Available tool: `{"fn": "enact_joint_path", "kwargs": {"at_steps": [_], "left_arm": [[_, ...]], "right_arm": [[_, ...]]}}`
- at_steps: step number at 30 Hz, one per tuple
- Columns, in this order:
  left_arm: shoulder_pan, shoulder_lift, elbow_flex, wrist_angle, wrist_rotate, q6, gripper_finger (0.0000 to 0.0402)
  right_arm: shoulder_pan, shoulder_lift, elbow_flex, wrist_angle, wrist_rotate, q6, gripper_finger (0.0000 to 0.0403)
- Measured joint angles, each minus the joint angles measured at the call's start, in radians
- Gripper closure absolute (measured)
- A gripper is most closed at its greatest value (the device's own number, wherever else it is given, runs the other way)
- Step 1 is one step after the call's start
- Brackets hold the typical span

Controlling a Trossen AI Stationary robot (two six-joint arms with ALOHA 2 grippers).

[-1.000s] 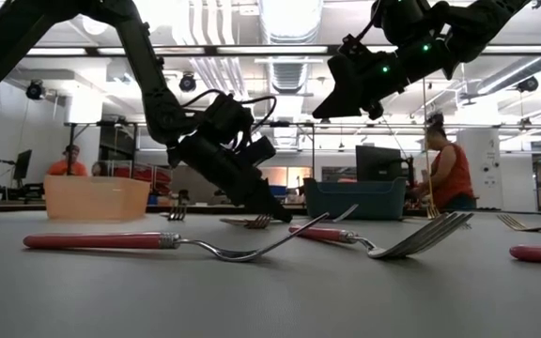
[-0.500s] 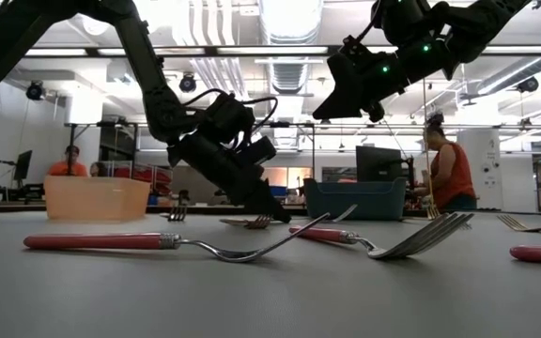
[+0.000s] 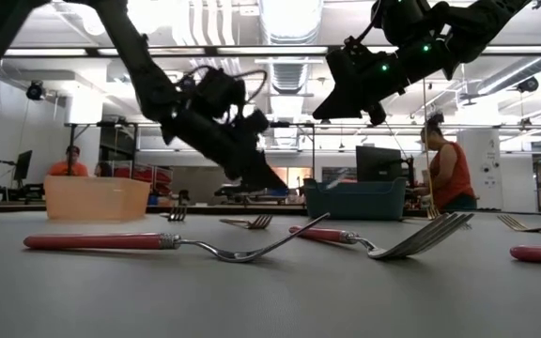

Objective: Sort silverware by color (type)
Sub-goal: Put the orange fork into the blue bin

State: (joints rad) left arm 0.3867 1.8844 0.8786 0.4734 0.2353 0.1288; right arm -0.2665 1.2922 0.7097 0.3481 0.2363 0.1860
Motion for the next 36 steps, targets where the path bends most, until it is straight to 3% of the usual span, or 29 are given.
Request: {"fn": "enact_joint_path", "kwargs": {"at_steps": [4, 9, 14, 18, 22, 26, 36], "left_arm": [[0.000, -0.095, -0.048, 0.006, -0.063, 0.016, 0.0401], [0.000, -0.225, -0.132, 0.006, -0.213, 0.019, 0.0401], [-0.001, -0.363, -0.197, 0.006, -0.390, 0.020, 0.0401], [-0.002, -0.445, -0.210, 0.012, -0.406, 0.012, 0.0401], [-0.004, -0.476, -0.203, 0.007, -0.405, 0.003, 0.0401], [-0.009, -0.476, -0.184, 0.004, -0.402, -0.009, 0.0401], [-0.053, -0.427, -0.132, 0.007, -0.402, -0.026, 0.0402]], "right_arm": [[0.000, 0.000, 0.000, 0.001, 0.000, 0.002, 0.0394], [0.000, 0.000, 0.000, 0.010, 0.001, 0.041, 0.0394], [-0.007, 0.000, 0.000, 0.032, 0.026, 0.229, 0.0394], [-0.032, -0.001, 0.000, 0.032, 0.063, 0.482, 0.0394], [-0.036, -0.001, 0.000, 0.058, 0.062, 0.521, 0.0384], [-0.035, -0.001, 0.000, 0.124, 0.052, 0.524, 0.0350], [-0.040, -0.001, 0.001, 0.208, 0.076, 0.517, 0.0216]]}}
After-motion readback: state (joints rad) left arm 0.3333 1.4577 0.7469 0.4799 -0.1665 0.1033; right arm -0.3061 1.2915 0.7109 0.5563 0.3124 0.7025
